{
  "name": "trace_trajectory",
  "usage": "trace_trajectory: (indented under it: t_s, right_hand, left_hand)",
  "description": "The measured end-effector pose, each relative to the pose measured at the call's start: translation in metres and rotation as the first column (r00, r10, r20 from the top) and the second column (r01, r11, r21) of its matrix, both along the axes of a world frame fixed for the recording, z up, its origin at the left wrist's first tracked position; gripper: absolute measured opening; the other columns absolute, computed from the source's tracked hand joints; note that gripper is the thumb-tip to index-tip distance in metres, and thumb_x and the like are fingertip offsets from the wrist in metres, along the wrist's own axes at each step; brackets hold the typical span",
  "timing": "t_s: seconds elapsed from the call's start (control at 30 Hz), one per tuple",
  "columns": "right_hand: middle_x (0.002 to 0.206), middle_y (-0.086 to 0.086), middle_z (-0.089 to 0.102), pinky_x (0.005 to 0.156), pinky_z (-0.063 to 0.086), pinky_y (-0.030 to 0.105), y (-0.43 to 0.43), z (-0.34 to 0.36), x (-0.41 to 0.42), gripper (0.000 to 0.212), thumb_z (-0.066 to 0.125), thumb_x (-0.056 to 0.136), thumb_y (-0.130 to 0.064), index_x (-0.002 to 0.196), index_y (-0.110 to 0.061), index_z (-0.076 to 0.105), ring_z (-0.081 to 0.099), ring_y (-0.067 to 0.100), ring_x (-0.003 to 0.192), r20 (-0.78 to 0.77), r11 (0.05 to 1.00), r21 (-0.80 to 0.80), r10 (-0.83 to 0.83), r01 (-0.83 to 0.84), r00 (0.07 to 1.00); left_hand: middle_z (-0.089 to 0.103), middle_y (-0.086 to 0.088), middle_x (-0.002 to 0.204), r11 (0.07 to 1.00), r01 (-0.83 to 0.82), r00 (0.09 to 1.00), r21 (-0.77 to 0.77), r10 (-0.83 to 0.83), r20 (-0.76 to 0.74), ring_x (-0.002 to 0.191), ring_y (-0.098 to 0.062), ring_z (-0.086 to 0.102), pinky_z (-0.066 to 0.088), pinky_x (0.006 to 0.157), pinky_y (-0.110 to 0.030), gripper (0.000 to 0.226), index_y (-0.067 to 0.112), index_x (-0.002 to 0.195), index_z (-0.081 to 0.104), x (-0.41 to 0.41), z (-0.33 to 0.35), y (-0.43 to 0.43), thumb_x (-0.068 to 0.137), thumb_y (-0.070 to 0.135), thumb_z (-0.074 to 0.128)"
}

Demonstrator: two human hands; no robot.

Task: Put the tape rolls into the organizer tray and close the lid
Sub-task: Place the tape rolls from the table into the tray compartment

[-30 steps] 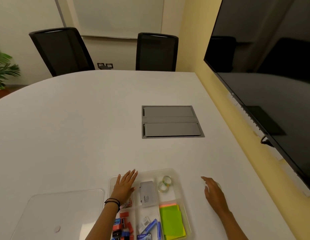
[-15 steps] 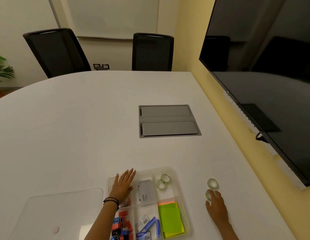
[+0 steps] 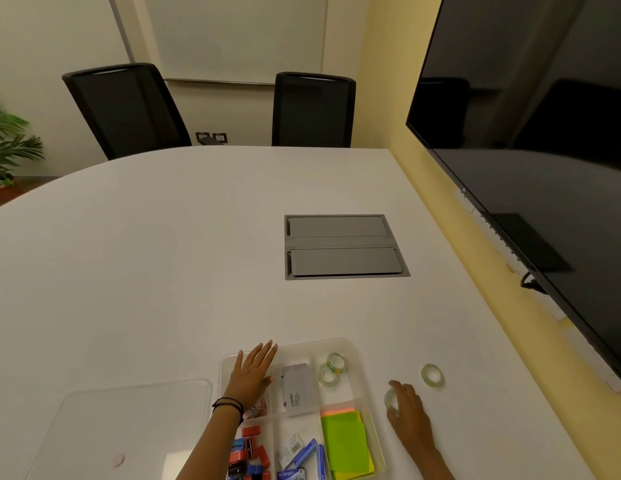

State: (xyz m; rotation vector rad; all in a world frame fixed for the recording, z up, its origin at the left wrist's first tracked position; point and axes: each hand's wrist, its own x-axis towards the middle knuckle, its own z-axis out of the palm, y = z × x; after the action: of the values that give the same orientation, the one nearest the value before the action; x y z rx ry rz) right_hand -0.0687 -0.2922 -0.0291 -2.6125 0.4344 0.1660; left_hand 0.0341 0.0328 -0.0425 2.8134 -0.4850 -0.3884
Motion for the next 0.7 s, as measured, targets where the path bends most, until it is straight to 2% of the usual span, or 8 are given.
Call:
trace_trajectory:
  t_s: [0.07,0.13,0.23,0.3,0.37,0.47,0.6,0.7]
  right_hand:
    - [0.123,0.011,0.053,0.083,0.048,0.034,0.006,0.007,0.012,0.045,0.063,0.084,-0.007,0.126,-0.014,0.048,0.054,0.027,0.110,0.048,0.979,0.182,-0.103,0.093,0.994]
    - [0.118,0.015,0.056,0.080,0.046,0.030,0.014,0.016,0.027,0.043,0.068,0.081,-0.005,0.121,-0.012,0.052,0.056,0.026,0.103,0.107,0.932,0.342,-0.163,0.118,0.981]
    - [0.115,0.007,0.057,0.081,0.048,0.024,0.029,0.030,0.044,0.042,0.069,0.081,-0.004,0.118,-0.016,0.054,0.056,0.019,0.101,0.201,0.837,0.547,-0.153,0.019,0.968]
    - [0.113,0.001,0.058,0.077,0.050,0.014,0.039,0.037,0.050,0.043,0.069,0.082,-0.007,0.120,-0.020,0.052,0.058,0.012,0.100,0.212,0.794,0.603,-0.066,-0.077,0.975]
    - [0.111,0.000,0.060,0.073,0.050,0.007,0.049,0.039,0.054,0.043,0.069,0.083,-0.010,0.120,-0.022,0.052,0.058,0.006,0.096,0.165,0.772,0.620,0.045,-0.139,0.985]
    - [0.107,0.003,0.058,0.071,0.046,0.004,0.066,0.033,0.057,0.041,0.070,0.082,-0.016,0.119,-0.020,0.053,0.055,0.006,0.087,0.056,0.813,0.553,0.183,-0.184,0.981]
    - [0.112,0.009,0.056,0.086,0.045,0.025,0.078,0.017,0.057,0.047,0.069,0.082,-0.021,0.124,-0.013,0.048,0.051,0.014,0.096,-0.070,0.890,0.399,0.270,-0.221,0.960]
    - [0.123,0.012,0.055,0.089,0.044,0.028,0.082,0.012,0.057,0.043,0.066,0.084,-0.023,0.122,-0.012,0.048,0.053,0.023,0.110,-0.103,0.920,0.321,0.270,-0.225,0.957]
  left_hand:
    - [-0.001,-0.009,0.158,1.000,0.000,1.000,-0.001,0.000,0.003,0.146,-0.026,0.000,-0.003,0.117,-0.050,0.064,0.019,0.147,0.001,0.000,0.000,0.000,0.098,0.025,0.043]
    - [-0.002,-0.010,0.158,1.000,0.002,1.000,-0.002,-0.002,0.005,0.146,-0.026,0.000,-0.003,0.117,-0.050,0.064,0.018,0.147,0.001,-0.001,0.000,0.000,0.098,0.024,0.043]
    - [-0.001,-0.010,0.158,1.000,0.000,1.000,-0.009,0.000,0.002,0.146,-0.027,0.000,-0.003,0.117,-0.050,0.064,0.018,0.147,0.001,-0.001,0.000,0.000,0.098,0.024,0.043]
    - [-0.001,-0.010,0.158,1.000,0.000,1.000,-0.007,0.000,0.005,0.146,-0.026,0.000,-0.003,0.117,-0.050,0.064,0.018,0.147,0.001,-0.001,0.000,0.000,0.098,0.024,0.043]
    - [-0.001,-0.010,0.158,1.000,0.000,1.000,-0.007,0.000,0.007,0.146,-0.026,0.000,-0.002,0.117,-0.050,0.064,0.019,0.147,0.001,-0.001,0.000,0.000,0.098,0.024,0.043]
    - [-0.001,-0.009,0.158,1.000,-0.003,1.000,-0.013,0.003,0.009,0.146,-0.026,0.000,-0.003,0.117,-0.050,0.064,0.019,0.147,0.001,-0.002,0.001,0.000,0.098,0.024,0.043]
    - [-0.001,-0.009,0.158,1.000,-0.008,1.000,-0.015,0.008,0.010,0.146,-0.026,0.000,-0.003,0.117,-0.050,0.064,0.020,0.147,0.002,-0.002,0.001,0.000,0.098,0.024,0.043]
    - [-0.003,-0.008,0.158,1.000,-0.007,1.000,0.011,0.007,0.010,0.146,-0.024,-0.001,-0.004,0.118,-0.049,0.063,0.020,0.147,0.000,-0.003,0.000,0.000,0.099,0.026,0.041]
